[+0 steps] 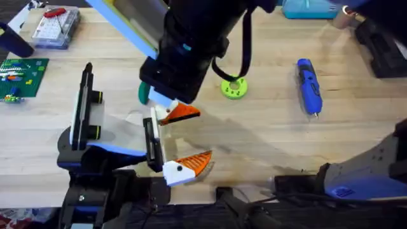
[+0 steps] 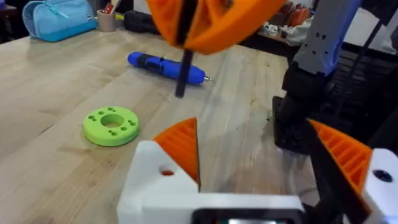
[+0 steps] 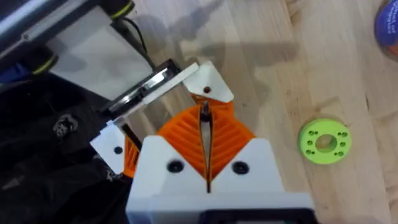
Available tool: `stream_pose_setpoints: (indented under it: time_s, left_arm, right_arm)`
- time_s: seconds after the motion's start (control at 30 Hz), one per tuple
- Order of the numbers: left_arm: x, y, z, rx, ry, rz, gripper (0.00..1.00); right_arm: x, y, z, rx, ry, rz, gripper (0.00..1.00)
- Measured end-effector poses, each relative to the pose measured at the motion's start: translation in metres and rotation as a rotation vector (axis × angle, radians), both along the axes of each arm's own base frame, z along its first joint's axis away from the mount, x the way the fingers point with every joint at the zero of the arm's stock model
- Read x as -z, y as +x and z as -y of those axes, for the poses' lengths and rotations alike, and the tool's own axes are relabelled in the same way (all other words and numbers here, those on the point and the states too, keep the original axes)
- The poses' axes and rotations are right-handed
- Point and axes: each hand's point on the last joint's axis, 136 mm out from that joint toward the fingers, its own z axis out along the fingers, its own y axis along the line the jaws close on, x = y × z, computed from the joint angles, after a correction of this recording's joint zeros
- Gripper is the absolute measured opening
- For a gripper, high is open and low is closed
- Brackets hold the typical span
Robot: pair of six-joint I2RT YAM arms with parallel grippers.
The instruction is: Pick up the gripper from the table and insert it into the empty holder that is missing its gripper. Then pick up a screw, insert it into the mounting hole, and use the screwdriver to tighten it. Finally, clean up the table by picking up the vegetable and placing it into the bucket.
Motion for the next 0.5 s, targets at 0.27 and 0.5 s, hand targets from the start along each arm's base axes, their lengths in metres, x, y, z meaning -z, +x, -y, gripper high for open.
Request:
stream_pose_setpoints:
  time_s: [0.27, 0.5]
  left_arm:
    - [0.0000, 0.0000, 0.0000, 0.000, 0.000, 0.000, 0.990]
    - [0.0000, 0.0000, 0.0000, 0.000, 0.000, 0.000, 0.990]
  right_arm:
    - [0.0030, -0.0051, 0.0077, -0.024, -0.034, -0.013, 0.003]
    - [0.0043, -0.0068, 0.0107, -0.029, -0.047, -0.019, 0.003]
